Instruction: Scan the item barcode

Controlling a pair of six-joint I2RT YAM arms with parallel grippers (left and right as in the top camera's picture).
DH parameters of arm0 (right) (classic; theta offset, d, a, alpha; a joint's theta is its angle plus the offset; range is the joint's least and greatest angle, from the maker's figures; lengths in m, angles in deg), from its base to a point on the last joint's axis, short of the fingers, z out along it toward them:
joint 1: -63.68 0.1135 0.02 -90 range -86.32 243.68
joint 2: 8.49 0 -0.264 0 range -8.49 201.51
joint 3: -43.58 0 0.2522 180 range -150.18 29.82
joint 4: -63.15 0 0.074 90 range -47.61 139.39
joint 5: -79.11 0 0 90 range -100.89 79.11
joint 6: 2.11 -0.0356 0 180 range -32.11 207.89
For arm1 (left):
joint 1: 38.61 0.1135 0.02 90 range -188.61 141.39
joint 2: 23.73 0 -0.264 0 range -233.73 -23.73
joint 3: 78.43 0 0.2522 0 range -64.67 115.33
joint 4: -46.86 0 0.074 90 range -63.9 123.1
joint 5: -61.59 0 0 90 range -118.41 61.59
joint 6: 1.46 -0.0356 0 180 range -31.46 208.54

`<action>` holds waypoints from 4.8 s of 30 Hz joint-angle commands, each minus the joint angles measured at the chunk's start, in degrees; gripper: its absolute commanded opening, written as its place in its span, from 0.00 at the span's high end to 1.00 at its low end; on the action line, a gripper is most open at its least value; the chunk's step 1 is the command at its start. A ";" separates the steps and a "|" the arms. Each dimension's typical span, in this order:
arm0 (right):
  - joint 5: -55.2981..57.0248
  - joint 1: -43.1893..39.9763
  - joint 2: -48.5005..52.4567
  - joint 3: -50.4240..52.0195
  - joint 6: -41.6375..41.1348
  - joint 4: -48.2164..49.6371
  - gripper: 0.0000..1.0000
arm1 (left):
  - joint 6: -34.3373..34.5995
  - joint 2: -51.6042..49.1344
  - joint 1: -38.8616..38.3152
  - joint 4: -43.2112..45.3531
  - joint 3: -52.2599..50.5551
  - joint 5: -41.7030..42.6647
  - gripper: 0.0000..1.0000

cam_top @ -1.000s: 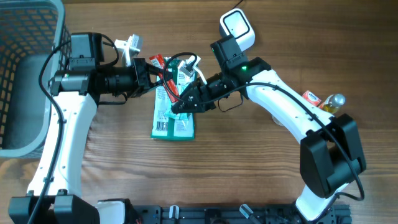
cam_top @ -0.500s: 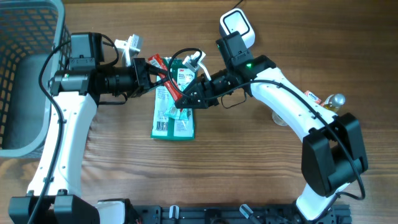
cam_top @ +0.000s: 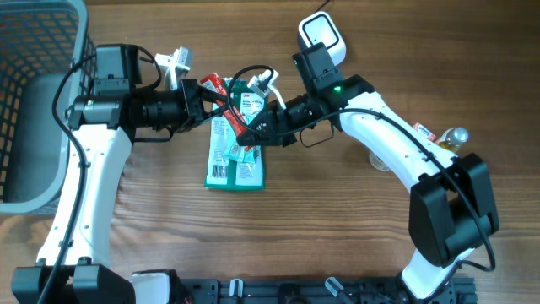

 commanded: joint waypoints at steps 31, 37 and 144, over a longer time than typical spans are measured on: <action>30.42 2.99 -1.79 0.11 -3.32 -9.07 0.96 | 0.26 -0.59 0.28 2.60 -0.39 -51.23 0.00; 42.71 3.39 -1.79 0.11 -10.73 -10.64 0.96 | 0.26 -0.59 0.28 1.68 -0.39 -51.39 0.00; 47.08 3.37 -1.79 0.11 -11.80 -11.87 0.96 | -0.33 -0.59 0.26 -1.86 -0.39 -62.07 0.00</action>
